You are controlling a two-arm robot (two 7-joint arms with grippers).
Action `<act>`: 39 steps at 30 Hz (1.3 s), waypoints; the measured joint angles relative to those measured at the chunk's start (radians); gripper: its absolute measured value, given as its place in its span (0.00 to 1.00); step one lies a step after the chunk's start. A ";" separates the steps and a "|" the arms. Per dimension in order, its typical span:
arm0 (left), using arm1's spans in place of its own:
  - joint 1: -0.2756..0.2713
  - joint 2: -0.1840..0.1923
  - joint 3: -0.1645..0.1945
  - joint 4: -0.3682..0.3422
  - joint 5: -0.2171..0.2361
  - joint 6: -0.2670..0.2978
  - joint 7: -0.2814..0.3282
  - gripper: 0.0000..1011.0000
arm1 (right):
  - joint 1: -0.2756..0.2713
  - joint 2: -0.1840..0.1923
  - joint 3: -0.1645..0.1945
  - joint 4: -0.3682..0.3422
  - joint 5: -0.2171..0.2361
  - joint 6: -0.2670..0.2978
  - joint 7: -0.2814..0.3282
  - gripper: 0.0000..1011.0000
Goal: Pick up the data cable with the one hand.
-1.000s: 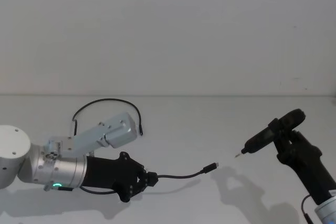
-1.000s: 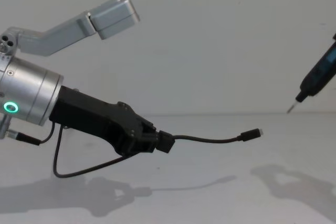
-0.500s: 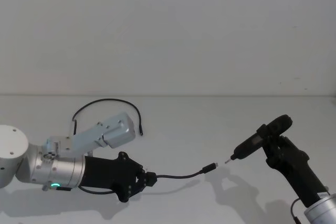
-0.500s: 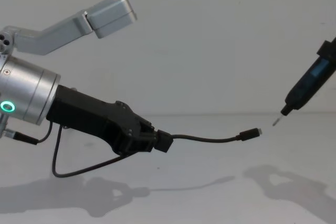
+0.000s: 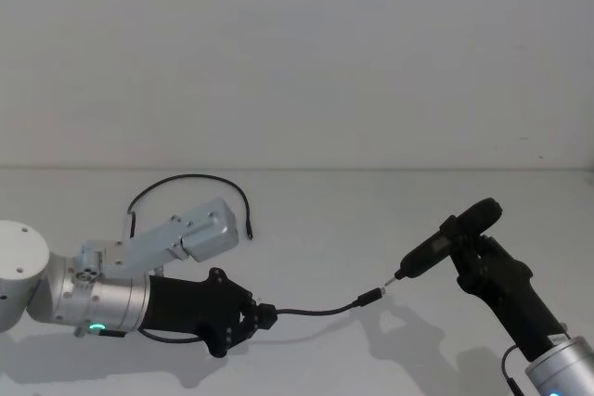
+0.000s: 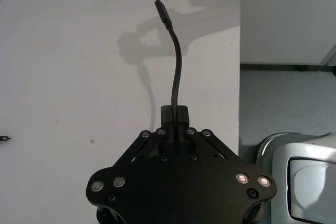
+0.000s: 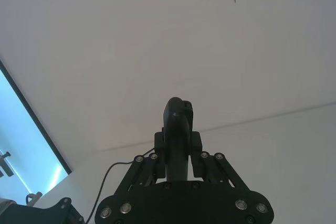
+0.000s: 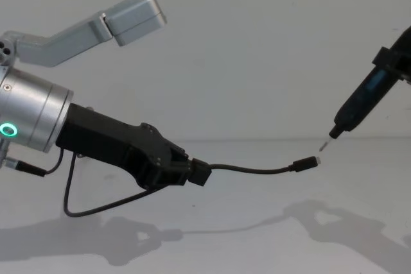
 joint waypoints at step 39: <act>0.000 0.001 0.000 0.000 0.000 0.000 0.000 0.04 | 0.026 0.023 -0.038 0.031 0.016 -0.019 -0.013 0.26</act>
